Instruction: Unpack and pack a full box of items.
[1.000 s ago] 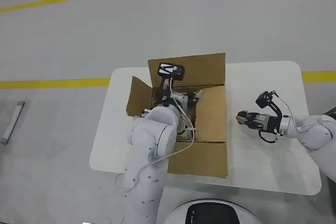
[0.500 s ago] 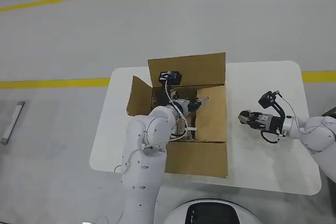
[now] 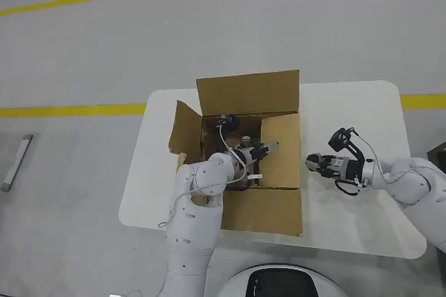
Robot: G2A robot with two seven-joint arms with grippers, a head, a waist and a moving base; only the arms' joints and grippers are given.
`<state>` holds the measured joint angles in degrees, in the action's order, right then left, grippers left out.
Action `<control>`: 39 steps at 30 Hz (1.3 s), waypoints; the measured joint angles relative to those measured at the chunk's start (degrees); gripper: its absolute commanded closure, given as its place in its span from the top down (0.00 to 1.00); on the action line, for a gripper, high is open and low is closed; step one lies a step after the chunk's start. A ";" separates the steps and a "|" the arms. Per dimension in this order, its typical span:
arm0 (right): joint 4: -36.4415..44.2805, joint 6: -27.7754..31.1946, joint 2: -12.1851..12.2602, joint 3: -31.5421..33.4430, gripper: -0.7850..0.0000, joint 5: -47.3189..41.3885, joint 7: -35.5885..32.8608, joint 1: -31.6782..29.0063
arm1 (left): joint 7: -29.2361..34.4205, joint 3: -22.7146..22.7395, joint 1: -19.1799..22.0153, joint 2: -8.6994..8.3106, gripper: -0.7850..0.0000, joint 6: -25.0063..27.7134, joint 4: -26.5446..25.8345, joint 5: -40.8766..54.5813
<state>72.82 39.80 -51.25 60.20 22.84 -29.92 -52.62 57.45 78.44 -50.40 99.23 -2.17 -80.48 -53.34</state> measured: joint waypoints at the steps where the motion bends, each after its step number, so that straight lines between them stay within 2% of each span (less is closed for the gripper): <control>1: -0.31 -0.08 -0.25 -0.65 0.00 0.15 -0.20 0.42 | 0.84 0.33 0.41 -0.10 1.00 0.31 0.91 1.79; 6: -1.36 -0.22 -1.19 -2.70 0.00 0.76 -0.03 1.89 | 2.51 1.18 1.40 -0.41 1.00 0.73 3.33 7.85; 9: -1.96 -0.13 -1.65 -3.54 0.00 1.03 0.03 2.59 | 6.17 2.43 1.83 -0.52 1.00 1.64 5.11 15.85; 12: -2.36 -0.17 -1.99 -4.00 0.00 1.23 0.09 3.08 | 6.83 3.78 1.94 -0.87 1.00 3.01 5.50 22.12; 21: -3.22 0.27 -2.57 -4.11 0.00 1.38 0.28 3.89 | 8.48 2.51 2.46 -1.82 1.00 3.83 0.33 27.20; 22: -3.25 0.17 -2.54 -3.71 0.20 1.33 0.62 3.89 | 8.45 1.90 2.64 -1.90 1.00 4.04 -1.12 27.43; 23: -3.23 0.06 -2.47 -3.25 0.31 1.29 0.92 3.85 | 8.43 1.35 2.84 -1.95 1.00 4.20 -2.24 27.41; 27: -2.96 -0.44 -1.66 0.56 0.47 0.08 2.69 3.01 | 8.30 -2.53 4.63 -2.15 1.00 5.28 -6.23 24.46; 30: -2.67 -0.60 -0.59 5.02 0.49 -1.60 3.22 1.79 | 7.54 -6.92 6.98 -2.04 1.00 6.18 -6.40 21.12; 33: -2.29 -0.88 0.51 9.86 0.49 -3.69 3.32 0.19 | 6.47 -12.04 9.89 -1.59 1.00 6.59 -4.03 18.78; 35: -1.72 -0.56 1.15 12.81 0.49 -5.93 2.75 -1.15 | 5.67 -15.41 11.83 -1.21 1.00 6.98 -1.72 17.51; 37: -0.94 0.56 1.65 15.26 0.56 -9.30 1.73 -2.62 | 4.83 -18.11 13.53 -0.81 1.00 6.67 1.19 17.54; 39: -0.60 2.19 1.96 16.90 0.56 -13.96 0.28 -3.95 | 4.20 -20.04 15.00 -0.52 1.00 6.17 3.59 16.52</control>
<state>72.22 41.99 -49.28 77.10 8.88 -29.64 -56.57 61.65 58.40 -35.41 98.71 4.00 -76.89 -36.82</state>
